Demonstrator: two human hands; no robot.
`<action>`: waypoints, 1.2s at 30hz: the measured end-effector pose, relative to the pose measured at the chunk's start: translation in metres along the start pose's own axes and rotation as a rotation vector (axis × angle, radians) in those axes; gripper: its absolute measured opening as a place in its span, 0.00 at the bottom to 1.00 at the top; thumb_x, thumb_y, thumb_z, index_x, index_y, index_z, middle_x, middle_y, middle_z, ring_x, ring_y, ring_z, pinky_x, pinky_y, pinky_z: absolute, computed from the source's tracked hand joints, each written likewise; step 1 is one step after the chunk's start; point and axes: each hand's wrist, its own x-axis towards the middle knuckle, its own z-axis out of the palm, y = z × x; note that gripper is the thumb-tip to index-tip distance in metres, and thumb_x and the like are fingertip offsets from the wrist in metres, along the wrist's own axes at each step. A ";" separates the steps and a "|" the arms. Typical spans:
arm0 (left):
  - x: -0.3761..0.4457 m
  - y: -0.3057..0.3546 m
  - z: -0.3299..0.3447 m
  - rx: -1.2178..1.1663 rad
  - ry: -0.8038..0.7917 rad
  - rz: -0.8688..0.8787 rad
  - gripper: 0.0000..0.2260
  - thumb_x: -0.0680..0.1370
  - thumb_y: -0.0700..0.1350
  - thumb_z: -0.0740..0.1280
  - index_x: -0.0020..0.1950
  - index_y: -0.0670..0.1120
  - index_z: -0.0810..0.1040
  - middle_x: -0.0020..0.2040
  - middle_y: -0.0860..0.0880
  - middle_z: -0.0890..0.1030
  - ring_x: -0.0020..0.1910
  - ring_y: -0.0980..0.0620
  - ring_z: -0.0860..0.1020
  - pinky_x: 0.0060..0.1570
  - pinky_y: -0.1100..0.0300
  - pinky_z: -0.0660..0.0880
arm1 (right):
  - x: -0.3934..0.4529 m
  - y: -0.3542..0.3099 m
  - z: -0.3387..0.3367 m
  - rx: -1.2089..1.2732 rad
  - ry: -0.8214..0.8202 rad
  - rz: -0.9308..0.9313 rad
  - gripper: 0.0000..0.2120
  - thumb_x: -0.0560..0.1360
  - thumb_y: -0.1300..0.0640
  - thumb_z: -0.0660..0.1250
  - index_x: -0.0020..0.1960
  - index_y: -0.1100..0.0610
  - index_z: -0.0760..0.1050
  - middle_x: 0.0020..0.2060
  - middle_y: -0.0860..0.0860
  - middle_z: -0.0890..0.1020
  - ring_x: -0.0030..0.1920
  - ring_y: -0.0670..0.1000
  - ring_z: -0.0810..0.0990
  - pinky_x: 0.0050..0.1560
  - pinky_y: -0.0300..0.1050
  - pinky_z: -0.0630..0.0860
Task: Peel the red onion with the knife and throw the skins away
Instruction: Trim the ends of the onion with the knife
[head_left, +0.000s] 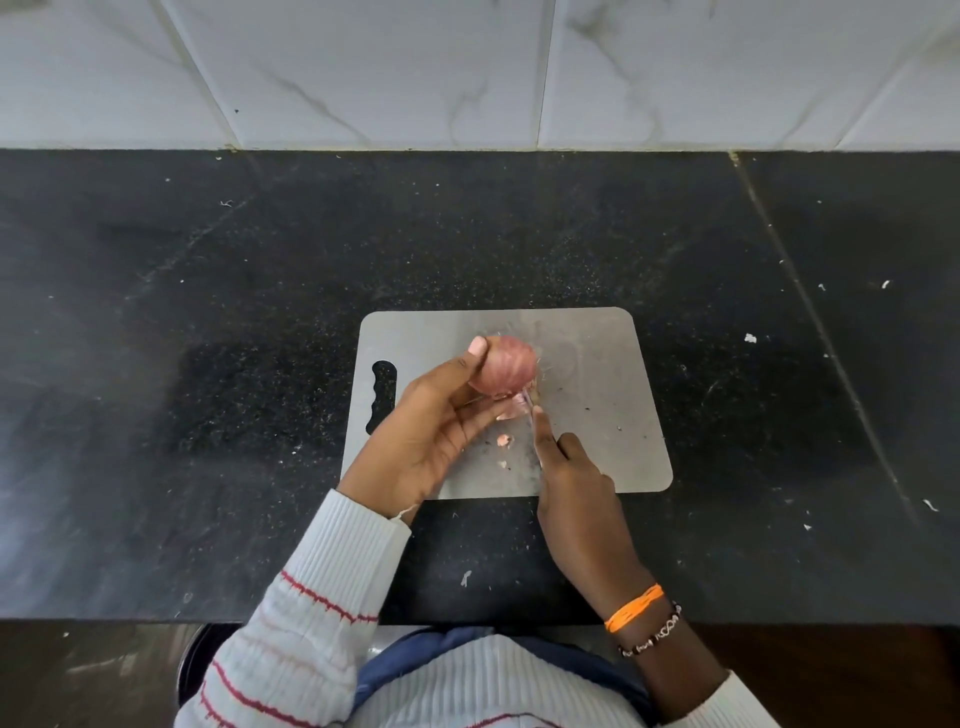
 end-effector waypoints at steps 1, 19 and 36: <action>0.000 0.001 0.000 -0.002 0.006 -0.011 0.16 0.67 0.51 0.67 0.49 0.42 0.79 0.45 0.43 0.84 0.45 0.50 0.82 0.48 0.60 0.80 | 0.002 0.001 0.000 0.021 0.002 -0.015 0.33 0.78 0.64 0.59 0.76 0.52 0.46 0.56 0.54 0.71 0.48 0.56 0.78 0.48 0.48 0.77; 0.004 -0.010 -0.009 -0.578 -0.020 -0.313 0.31 0.66 0.48 0.75 0.64 0.37 0.70 0.59 0.41 0.76 0.59 0.46 0.77 0.49 0.55 0.80 | -0.010 -0.028 -0.016 0.489 0.372 -0.278 0.24 0.78 0.57 0.52 0.74 0.58 0.59 0.43 0.49 0.73 0.45 0.38 0.70 0.48 0.24 0.68; -0.001 -0.006 -0.020 0.017 0.144 0.135 0.17 0.69 0.37 0.72 0.57 0.41 0.78 0.49 0.44 0.82 0.46 0.51 0.82 0.47 0.60 0.80 | -0.027 -0.036 -0.052 0.268 0.165 -0.208 0.25 0.78 0.63 0.59 0.73 0.51 0.59 0.45 0.50 0.76 0.44 0.46 0.76 0.42 0.39 0.77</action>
